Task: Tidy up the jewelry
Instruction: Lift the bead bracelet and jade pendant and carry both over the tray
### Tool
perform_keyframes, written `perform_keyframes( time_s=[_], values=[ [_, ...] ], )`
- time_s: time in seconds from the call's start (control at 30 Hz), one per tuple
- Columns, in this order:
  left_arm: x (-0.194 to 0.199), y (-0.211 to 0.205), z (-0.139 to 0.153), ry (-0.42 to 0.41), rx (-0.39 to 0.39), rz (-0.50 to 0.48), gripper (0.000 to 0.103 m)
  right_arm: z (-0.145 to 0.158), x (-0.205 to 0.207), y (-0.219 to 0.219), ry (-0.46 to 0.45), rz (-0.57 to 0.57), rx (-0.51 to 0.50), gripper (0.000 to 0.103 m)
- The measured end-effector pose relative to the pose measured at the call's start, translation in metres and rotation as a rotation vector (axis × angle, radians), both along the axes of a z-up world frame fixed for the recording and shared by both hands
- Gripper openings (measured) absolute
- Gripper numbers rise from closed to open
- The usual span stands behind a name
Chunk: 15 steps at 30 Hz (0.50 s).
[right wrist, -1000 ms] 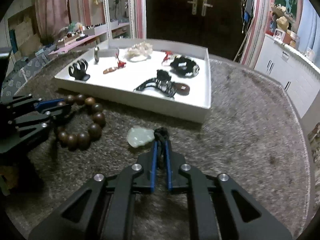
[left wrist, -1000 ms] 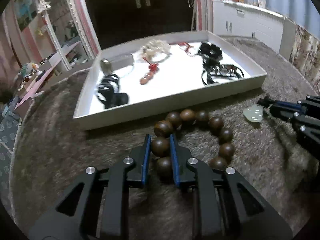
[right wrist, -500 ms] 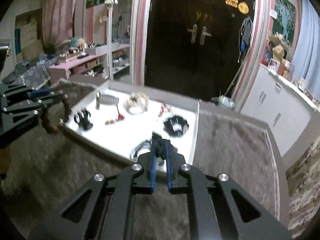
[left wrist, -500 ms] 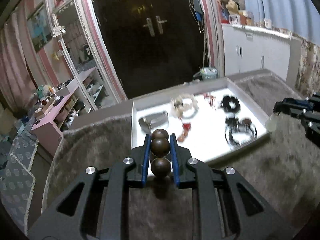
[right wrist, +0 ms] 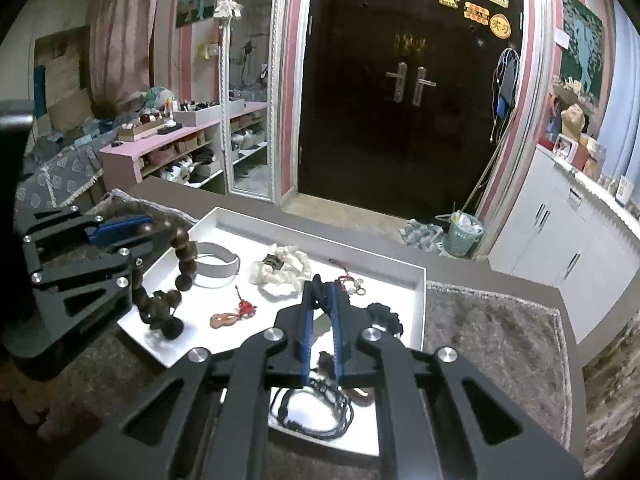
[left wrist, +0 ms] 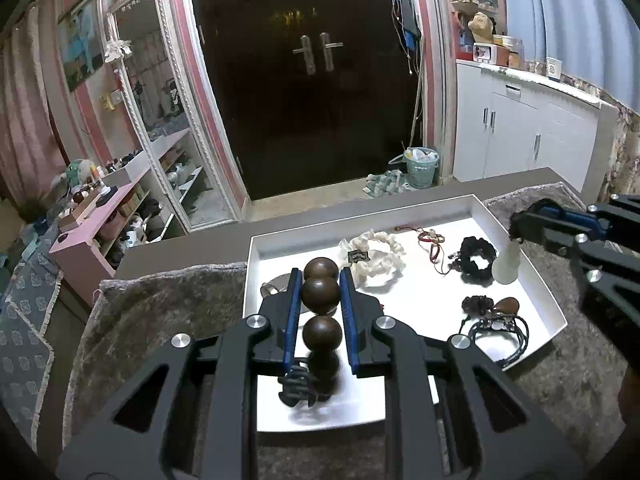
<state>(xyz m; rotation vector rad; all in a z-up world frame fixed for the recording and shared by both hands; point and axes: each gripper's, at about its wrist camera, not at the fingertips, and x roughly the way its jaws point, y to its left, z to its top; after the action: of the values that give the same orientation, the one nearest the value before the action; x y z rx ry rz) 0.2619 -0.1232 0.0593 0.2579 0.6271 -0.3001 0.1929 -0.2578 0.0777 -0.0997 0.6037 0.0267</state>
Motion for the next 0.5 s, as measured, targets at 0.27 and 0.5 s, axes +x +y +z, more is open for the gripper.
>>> perform_keyframes(
  time_s=[0.27,0.5],
  values=[
    [0.011,0.000,-0.020,0.025,-0.011,0.009,0.018,-0.029,0.017,0.007,0.032,0.001,-0.013,0.008],
    [0.019,0.002,-0.025,0.037,-0.034,0.012,0.017,-0.041,0.027,0.003,0.056,0.034,0.043,0.008]
  ],
)
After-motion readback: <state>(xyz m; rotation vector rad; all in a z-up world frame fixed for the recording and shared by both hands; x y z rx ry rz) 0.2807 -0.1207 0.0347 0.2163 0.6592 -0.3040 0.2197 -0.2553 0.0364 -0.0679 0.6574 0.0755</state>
